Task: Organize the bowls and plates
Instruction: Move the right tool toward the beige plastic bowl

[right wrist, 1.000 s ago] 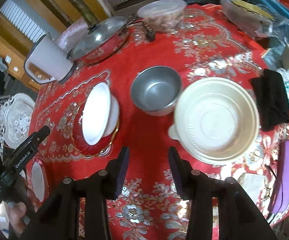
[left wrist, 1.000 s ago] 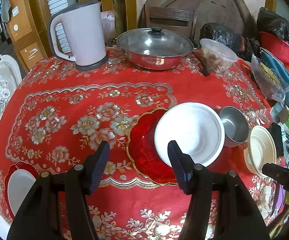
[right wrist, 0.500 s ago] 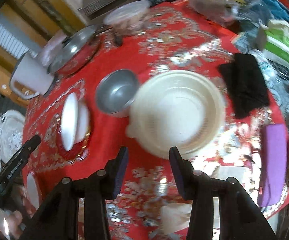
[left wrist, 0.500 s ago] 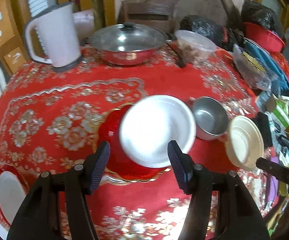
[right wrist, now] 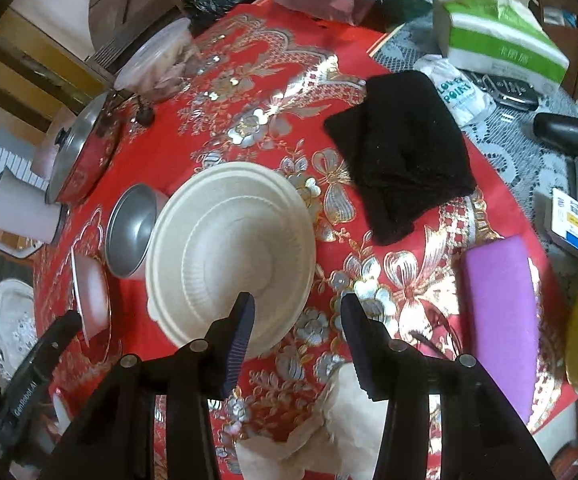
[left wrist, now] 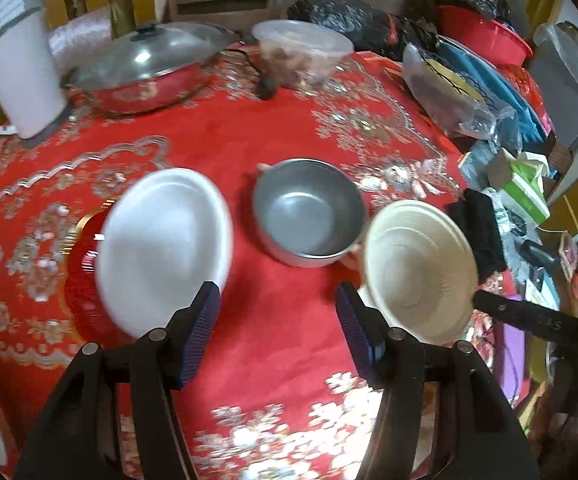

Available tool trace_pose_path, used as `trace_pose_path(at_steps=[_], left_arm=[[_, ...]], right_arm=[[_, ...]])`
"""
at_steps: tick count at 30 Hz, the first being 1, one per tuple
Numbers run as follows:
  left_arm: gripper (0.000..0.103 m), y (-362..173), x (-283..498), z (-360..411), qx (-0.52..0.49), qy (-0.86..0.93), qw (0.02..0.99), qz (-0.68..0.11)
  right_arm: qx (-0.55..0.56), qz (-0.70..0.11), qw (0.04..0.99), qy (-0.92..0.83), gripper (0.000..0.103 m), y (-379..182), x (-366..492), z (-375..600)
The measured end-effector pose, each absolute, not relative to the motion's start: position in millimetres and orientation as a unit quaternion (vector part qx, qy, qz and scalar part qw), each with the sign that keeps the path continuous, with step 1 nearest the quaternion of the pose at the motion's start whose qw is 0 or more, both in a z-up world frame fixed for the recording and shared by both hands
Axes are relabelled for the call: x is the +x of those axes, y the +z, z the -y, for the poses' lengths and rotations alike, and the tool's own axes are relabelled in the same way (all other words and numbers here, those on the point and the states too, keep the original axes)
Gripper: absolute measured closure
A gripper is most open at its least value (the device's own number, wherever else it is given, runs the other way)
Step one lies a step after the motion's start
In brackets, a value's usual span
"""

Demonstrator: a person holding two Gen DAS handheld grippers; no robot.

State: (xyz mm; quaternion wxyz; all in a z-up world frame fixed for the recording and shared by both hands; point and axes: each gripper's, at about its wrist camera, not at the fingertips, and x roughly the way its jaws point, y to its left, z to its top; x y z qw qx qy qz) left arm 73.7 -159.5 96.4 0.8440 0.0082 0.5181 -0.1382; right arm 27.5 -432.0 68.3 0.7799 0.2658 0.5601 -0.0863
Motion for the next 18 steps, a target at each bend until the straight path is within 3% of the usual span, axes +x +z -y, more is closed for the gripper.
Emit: trace_pose_path(at_steps=[18], left_arm=[[0.044, 60, 90, 190, -0.01, -0.119, 0.821, -0.558]], right_arm=[[0.313, -0.58, 0.749, -0.063, 0.056, 32, 53, 456]])
